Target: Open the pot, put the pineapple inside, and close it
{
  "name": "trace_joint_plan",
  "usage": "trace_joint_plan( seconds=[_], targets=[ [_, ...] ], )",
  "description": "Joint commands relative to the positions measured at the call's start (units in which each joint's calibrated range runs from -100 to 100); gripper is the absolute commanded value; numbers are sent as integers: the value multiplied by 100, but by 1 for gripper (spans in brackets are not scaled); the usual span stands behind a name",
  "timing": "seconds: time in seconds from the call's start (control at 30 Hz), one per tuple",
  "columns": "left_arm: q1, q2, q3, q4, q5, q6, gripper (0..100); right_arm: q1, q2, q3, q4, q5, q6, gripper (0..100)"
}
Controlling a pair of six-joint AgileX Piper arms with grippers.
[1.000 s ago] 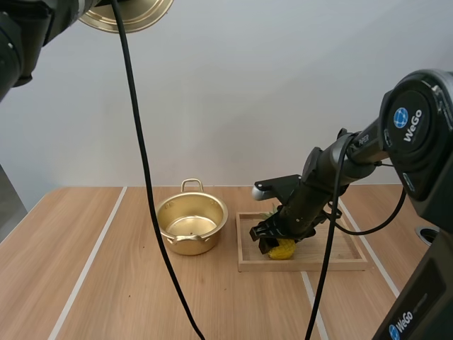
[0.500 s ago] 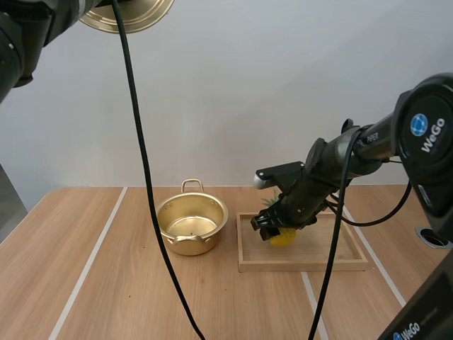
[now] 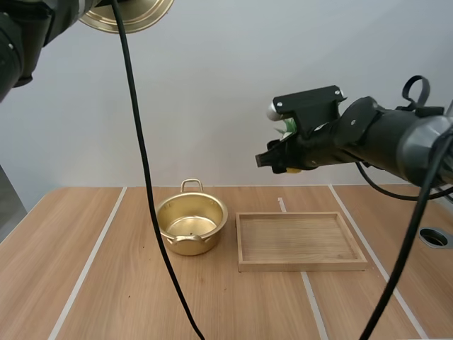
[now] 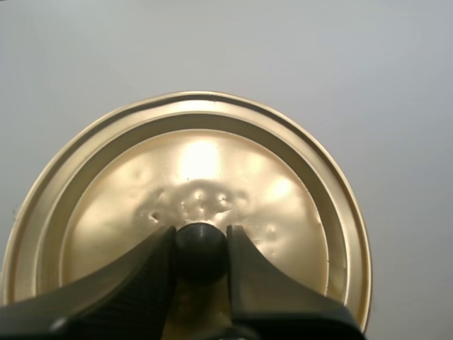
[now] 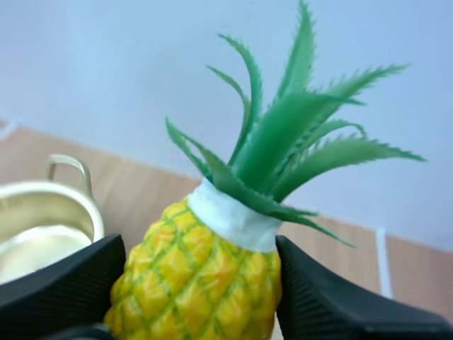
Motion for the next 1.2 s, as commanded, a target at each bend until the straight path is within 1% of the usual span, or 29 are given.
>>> trace_joint_plan(
  seconds=[0.0, 0.13, 0.3, 0.43, 0.73, 0.83, 0.93, 1.0, 1.07, 1.17],
  targets=[
    [-11, -44, -56, -48, -53, -32, 0, 5, -347, -31, 118, -124, -57, 0],
    [-11, -44, -56, -48, -53, -32, 0, 5, -360, -31, 118, -41, -65, 0],
    [-11, -44, -56, -48, -53, -32, 0, 5, -360, -31, 265, -63, -78, 0],
    [-11, -44, -56, -48, -53, -32, 0, 5, -360, -31, 420, -63, -380, 0],
    [-11, -44, -56, -48, -53, -32, 0, 5, -360, -31, 729, -27, -417, 0],
    [-11, -44, -56, -48, -53, -32, 0, 5, -360, -31, 911, -27, -509, 0],
    [-11, -44, -56, -48, -53, -32, 0, 5, -360, -31, 1187, -27, -773, 0],
    [-11, -44, -56, -48, -53, -32, 0, 109, -317, -31, 1260, -98, -957, 0],
    [-11, -44, -56, -48, -53, -32, 0, 313, -306, -31, 1100, -98, -991, 0],
    [-11, -44, -56, -48, -53, -32, 0, 757, -306, -31, 1006, -259, -991, 0]
  ],
)
